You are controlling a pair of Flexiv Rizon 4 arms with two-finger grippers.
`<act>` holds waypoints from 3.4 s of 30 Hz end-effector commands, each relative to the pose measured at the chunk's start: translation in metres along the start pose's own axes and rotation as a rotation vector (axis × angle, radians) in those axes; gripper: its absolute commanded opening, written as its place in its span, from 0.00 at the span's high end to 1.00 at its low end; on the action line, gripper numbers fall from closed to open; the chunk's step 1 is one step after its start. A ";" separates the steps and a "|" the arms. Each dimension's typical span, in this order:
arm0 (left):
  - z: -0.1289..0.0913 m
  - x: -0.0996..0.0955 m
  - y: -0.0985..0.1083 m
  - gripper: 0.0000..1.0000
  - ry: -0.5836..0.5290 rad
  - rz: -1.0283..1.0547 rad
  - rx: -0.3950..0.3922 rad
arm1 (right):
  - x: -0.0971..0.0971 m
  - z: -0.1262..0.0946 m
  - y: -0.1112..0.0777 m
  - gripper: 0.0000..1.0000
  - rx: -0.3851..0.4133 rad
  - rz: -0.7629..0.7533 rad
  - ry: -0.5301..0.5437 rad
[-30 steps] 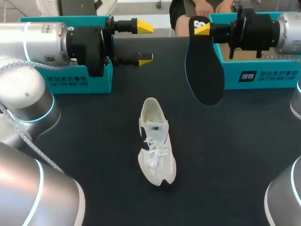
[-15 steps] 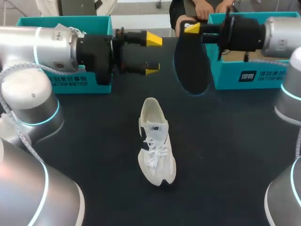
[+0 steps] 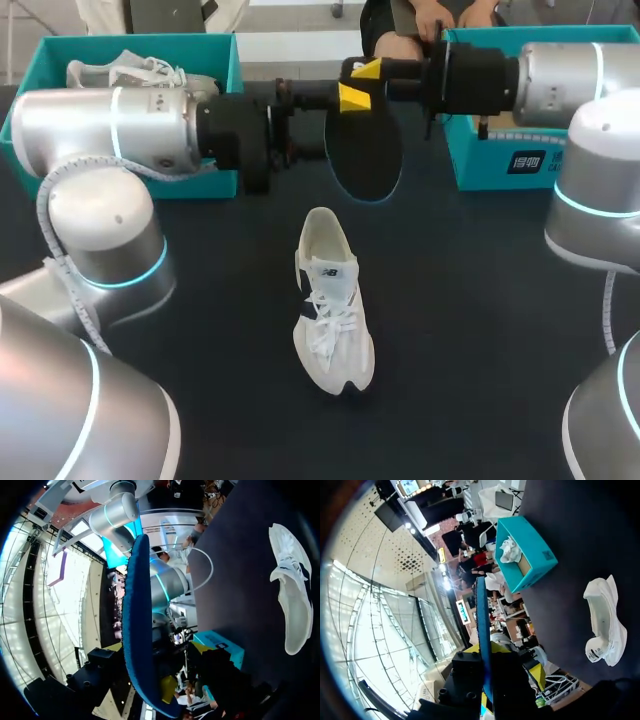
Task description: Take the shoe out of the shoebox, open the shoe tongue, remove and reinsert the insole, then place the shoe into the shoebox
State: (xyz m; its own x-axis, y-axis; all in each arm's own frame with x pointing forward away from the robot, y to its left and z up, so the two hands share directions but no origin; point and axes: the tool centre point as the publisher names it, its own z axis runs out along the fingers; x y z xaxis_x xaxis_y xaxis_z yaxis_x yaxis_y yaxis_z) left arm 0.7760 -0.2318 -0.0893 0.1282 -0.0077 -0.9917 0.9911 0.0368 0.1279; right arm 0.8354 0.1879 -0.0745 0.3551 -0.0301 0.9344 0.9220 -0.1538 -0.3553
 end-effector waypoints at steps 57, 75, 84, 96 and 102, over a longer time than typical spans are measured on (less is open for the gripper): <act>-0.066 -0.011 -0.022 1.00 0.038 -0.058 0.027 | -0.032 -0.102 -0.060 0.00 0.164 -0.379 -0.112; -0.079 -0.019 -0.039 1.00 0.346 -1.174 0.034 | -0.032 -0.102 -0.060 0.00 0.164 -0.379 -0.112; -0.083 -0.022 -0.042 1.00 0.231 -1.757 0.057 | -0.032 -0.102 -0.060 0.00 0.164 -0.379 -0.112; -0.081 -0.009 -0.045 1.00 -0.054 -2.310 -0.016 | -0.032 -0.102 -0.060 0.00 0.164 -0.379 -0.112; -0.081 -0.009 -0.045 1.00 -0.054 -2.310 -0.016 | -0.032 -0.102 -0.060 0.00 0.164 -0.379 -0.112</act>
State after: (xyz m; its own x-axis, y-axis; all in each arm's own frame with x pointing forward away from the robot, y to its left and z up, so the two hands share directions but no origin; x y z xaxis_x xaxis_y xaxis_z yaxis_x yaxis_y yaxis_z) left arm 0.7277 -0.1502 -0.0858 -0.9051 0.0791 -0.4177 0.4220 0.0485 -0.9053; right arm 0.7531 0.0962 -0.0799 -0.0088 0.1055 0.9944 0.9996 0.0271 0.0060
